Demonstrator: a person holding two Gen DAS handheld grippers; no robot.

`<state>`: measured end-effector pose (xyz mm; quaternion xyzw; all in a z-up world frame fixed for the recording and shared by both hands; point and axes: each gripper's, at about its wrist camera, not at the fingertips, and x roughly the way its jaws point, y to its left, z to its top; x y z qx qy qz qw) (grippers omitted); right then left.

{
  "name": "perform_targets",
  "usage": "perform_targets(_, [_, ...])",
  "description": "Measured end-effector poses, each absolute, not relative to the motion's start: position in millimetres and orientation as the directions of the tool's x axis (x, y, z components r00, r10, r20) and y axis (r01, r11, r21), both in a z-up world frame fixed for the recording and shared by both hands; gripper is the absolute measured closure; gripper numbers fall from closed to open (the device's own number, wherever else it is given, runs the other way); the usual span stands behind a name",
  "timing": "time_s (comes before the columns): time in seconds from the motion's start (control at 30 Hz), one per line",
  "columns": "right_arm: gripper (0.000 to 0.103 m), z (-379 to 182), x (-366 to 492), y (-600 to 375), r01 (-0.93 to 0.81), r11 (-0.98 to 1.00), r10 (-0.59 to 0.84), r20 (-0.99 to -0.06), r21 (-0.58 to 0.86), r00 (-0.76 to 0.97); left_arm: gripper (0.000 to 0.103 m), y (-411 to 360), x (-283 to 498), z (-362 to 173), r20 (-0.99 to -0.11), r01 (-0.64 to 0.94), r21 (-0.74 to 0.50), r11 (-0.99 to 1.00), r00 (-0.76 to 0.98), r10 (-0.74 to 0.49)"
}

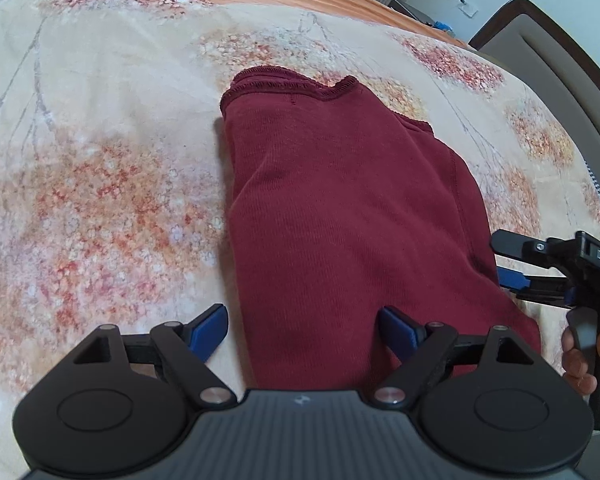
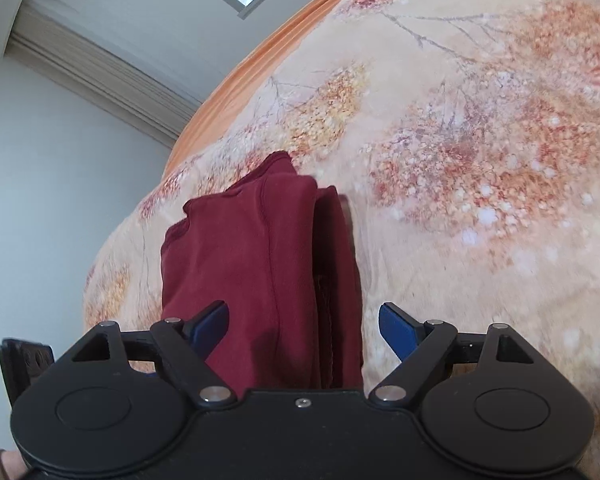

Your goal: Fold small clothes

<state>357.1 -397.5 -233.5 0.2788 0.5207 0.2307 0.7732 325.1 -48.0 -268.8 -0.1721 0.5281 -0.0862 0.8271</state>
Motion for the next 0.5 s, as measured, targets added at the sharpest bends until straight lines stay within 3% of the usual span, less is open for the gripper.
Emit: perform_targets(0.5, [0.027,-263,377,-394,-0.012,0.631,0.745,-0.601,0.776,0.288,0.02,-29,353,-283,-0.78,-0.1,-0.523,0.846,0.457,-0.428])
